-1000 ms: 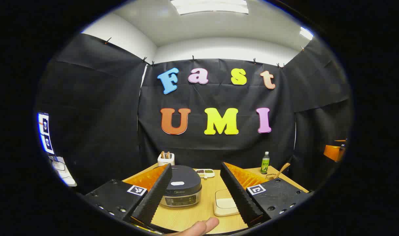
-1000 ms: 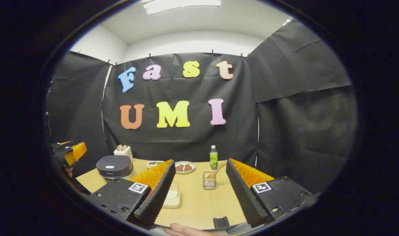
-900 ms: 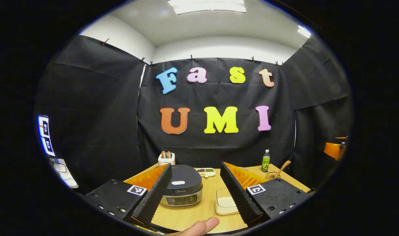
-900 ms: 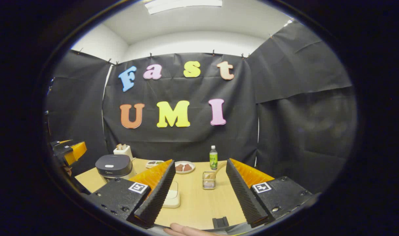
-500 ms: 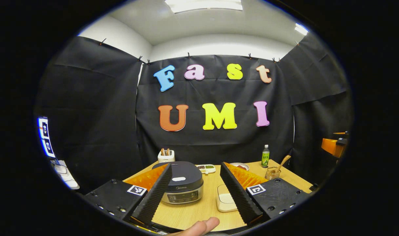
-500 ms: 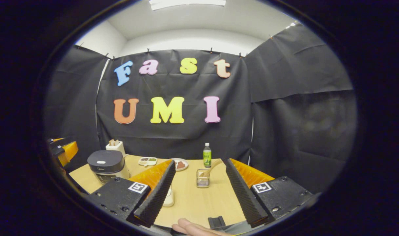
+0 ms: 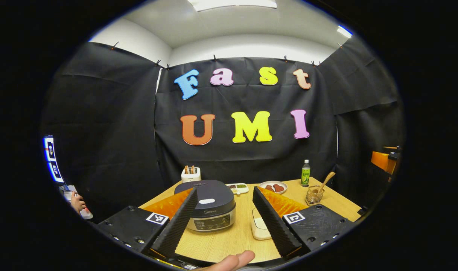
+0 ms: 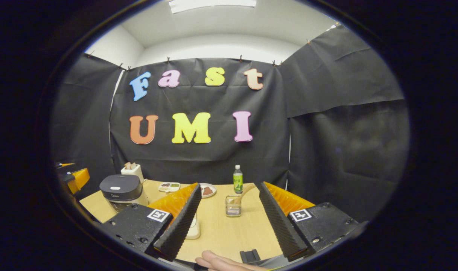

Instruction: Close the left gripper, press the button to open the rice cooker; take a wooden spoon from the chopstick holder with the right hand, scoop a spoonful of rice and pour it into the rice cooker, then put the wooden spoon back into the chopstick holder.

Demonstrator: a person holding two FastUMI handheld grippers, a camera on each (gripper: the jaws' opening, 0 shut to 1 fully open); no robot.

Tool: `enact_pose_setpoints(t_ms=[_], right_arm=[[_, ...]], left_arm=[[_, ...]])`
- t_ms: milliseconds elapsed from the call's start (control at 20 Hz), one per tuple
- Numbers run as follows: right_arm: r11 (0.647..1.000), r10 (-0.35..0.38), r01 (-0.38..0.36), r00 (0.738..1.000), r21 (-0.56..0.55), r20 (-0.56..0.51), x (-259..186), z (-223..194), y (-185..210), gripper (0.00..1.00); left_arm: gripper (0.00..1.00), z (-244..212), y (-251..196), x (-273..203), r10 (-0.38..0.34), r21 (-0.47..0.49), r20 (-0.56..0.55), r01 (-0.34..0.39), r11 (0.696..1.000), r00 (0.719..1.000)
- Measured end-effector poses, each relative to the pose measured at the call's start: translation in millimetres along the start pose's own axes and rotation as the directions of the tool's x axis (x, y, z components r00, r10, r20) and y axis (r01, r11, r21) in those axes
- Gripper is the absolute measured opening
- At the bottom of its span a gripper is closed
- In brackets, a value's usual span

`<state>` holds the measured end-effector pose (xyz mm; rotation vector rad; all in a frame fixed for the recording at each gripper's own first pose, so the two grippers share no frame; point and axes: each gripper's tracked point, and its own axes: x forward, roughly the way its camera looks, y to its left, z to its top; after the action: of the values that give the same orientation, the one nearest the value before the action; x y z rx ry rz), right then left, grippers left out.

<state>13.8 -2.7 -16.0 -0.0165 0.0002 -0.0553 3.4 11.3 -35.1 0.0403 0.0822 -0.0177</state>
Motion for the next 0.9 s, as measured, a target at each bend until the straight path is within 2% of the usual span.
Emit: enact_pose_setpoints(t_ms=[350, 500, 550, 600, 650, 700, 750, 850, 900], right_arm=[[1.0, 0.01, -0.01, 1.0, 0.016, 0.015, 1.2, -8.3, -8.1, 1.0], [0.999, 0.012, -0.013, 1.0, 0.033, 0.018, 3.8, -14.8, -11.1, 1.0], [0.999, 0.015, -0.016, 1.0, 0.041, 0.016, 4.8, -17.4, -11.4, 1.0], [0.998, 0.018, -0.019, 1.0, 0.053, 0.019, 5.1, -18.8, -11.7, 1.0], [0.998, 0.018, -0.019, 1.0, 0.062, 0.023, 5.7, -19.3, -13.1, 1.0], [0.998, 0.014, -0.015, 0.999, 0.067, 0.029, 7.7, -21.2, -15.8, 1.0], [0.998, 0.007, -0.009, 0.999, 0.069, 0.036, 8.3, -21.2, -18.7, 1.0], [0.998, -0.007, 0.004, 0.999, 0.067, 0.045, 8.8, -24.6, -23.8, 0.99], [0.998, -0.008, 0.005, 0.999, 0.067, 0.048, 9.4, -26.3, -23.6, 1.0]], left_arm=[[0.95, -15.1, 5.3, 30.0, -0.007, -0.003, -0.051, 0.007, 1.0, 0.999], [0.9, -20.8, 16.0, 45.9, 0.009, -0.012, -0.075, -0.01, 1.0, 0.997], [0.65, -25.3, 13.8, 51.8, 0.0, -0.023, -0.084, -0.002, 1.0, 0.996], [0.67, -29.3, 16.0, 58.4, 0.0, -0.032, -0.093, -0.003, 0.999, 0.996], [0.58, -34.4, 20.7, 65.0, 0.004, -0.032, -0.111, -0.008, 0.999, 0.994], [0.55, -42.8, 26.8, 72.8, 0.021, -0.027, -0.13, -0.024, 0.999, 0.991], [0.55, -53.9, 28.1, 85.4, 0.008, -0.025, -0.148, -0.012, 1.0, 0.989], [0.0, -62.0, 26.7, 89.9, -0.006, -0.046, -0.195, -0.003, 0.999, 0.981], [0.04, -68.9, 28.5, 97.6, -0.004, -0.047, -0.214, -0.007, 0.999, 0.977]])
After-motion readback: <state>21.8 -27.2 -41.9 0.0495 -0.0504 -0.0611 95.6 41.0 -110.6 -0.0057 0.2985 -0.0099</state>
